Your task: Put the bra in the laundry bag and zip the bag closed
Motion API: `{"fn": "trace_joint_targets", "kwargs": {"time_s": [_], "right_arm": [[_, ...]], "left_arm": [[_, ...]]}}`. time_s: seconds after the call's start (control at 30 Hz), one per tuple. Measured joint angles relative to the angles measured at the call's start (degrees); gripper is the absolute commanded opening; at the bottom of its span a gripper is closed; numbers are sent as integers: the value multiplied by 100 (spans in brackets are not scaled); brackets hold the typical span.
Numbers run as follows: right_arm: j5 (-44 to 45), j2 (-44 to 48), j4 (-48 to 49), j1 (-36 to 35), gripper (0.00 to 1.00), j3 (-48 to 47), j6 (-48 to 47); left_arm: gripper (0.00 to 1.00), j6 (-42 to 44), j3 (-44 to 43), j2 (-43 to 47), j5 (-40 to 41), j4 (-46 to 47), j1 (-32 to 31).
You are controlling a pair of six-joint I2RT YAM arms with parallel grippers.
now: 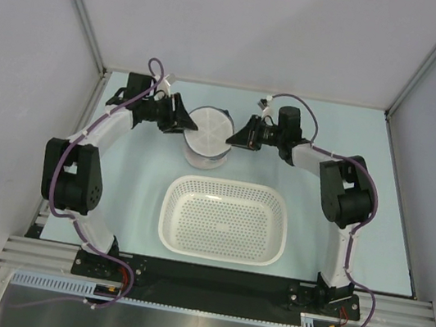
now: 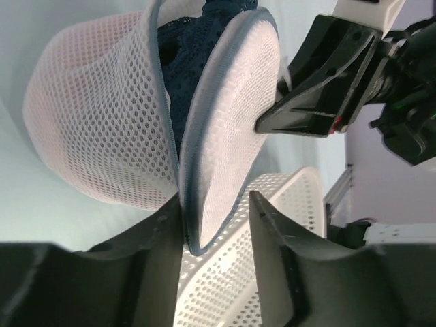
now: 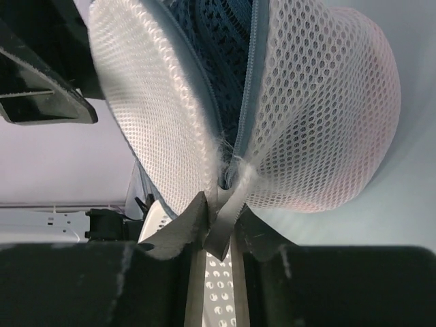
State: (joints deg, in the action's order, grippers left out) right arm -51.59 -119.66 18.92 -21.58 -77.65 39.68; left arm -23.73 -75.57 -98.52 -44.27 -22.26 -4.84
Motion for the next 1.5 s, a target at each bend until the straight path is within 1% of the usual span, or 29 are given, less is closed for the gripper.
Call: {"fn": "trace_joint_targets", "kwargs": {"time_s": [0.03,0.1,0.13,0.27,0.3,0.37,0.4,0.47,0.5,0.6,0.67,0.83,0.9,0.93,0.97,1.13,1.17,1.4,1.5], "right_arm": [[0,0,28,0,19,0,39],[-9,0,76,2,17,0,87],[-15,0,101,7,17,2,109],[-59,0,275,68,16,50,249],[-79,0,304,96,16,59,297],[-136,-2,391,155,15,70,389],[-157,-2,426,170,14,72,422],[-199,-4,511,199,14,72,476],[-216,-9,549,212,14,72,492],[-273,-39,636,223,13,72,533],[-299,-63,647,221,13,72,535],[-341,-81,675,221,12,70,544],[-352,-85,673,221,12,68,557],[-358,-90,673,221,12,61,560],[-369,-101,671,221,12,50,560],[-409,-162,664,227,11,2,557],[-420,-175,658,225,11,-20,555],[-442,-177,568,205,11,-157,529],[-442,-177,531,184,10,-179,507]], "left_arm": [[60,4,-4,0,11,11,2],[61,-24,-13,2,61,35,20],[61,-39,-15,0,87,50,37],[58,-295,42,28,393,262,234],[57,-402,125,68,485,398,334],[49,-632,238,107,675,529,555],[42,-695,240,96,730,566,621],[40,-815,157,-39,835,608,772],[37,-831,11,-179,837,579,798],[34,-772,-667,-824,811,459,730],[36,-699,-1008,-1169,791,409,629],[38,-509,-1554,-1700,693,79,271],[42,-452,-1718,-1851,592,61,162],[45,-424,-1729,-1867,505,42,122],[50,-413,-1727,-1867,459,15,76],[56,-341,-1652,-1808,258,98,52],[59,-317,-1611,-1770,232,103,55],[63,-140,-1567,-1547,229,17,28],[63,-37,-1602,-1545,356,-24,-59]]}}
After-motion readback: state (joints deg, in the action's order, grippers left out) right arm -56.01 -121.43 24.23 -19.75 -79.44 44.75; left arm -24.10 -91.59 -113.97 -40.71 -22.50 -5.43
